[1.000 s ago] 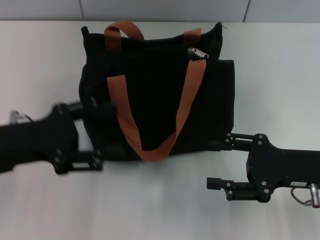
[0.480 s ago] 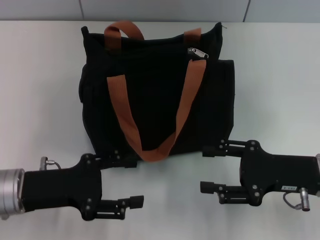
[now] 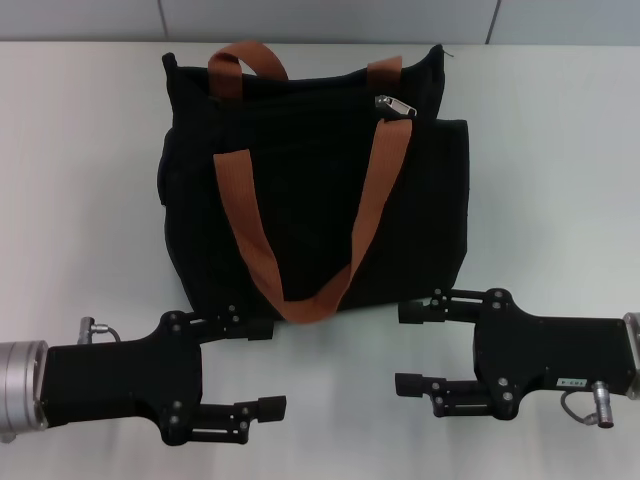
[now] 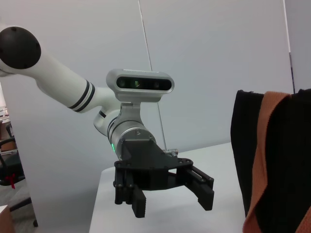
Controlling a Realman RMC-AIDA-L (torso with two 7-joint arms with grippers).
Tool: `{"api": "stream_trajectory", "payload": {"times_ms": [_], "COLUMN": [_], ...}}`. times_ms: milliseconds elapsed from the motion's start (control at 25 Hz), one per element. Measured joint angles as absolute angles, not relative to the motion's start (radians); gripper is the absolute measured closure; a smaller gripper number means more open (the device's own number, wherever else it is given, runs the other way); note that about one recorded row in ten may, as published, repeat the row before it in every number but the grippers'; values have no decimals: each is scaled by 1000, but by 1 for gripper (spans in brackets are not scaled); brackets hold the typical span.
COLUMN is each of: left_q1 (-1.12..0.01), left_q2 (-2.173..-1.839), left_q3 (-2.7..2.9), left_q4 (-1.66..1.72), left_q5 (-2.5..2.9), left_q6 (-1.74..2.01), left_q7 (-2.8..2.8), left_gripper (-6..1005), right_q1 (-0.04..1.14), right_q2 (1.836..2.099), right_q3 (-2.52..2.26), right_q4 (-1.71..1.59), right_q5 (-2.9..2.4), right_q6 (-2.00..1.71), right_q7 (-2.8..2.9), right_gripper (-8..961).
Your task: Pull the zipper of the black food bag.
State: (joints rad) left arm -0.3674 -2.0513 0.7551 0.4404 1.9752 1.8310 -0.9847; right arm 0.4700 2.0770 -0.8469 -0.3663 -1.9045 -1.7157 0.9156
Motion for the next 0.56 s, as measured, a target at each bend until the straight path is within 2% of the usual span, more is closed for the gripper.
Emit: {"api": "stream_trajectory", "payload": {"times_ms": [560], "left_q1": [-363], "left_q2": [-2050], "left_q3": [756], "left_q4": [440], "left_q5": [1976], "left_q6": [1833], "left_q7": [-983], "left_gripper": [172], "right_q1": [472], "right_q2": [2077], "right_q3": [-846], "right_q4": [-365], "right_q5": [-1905], "right_q6": [-1715], "right_q7": [914], "right_gripper": [230]}}
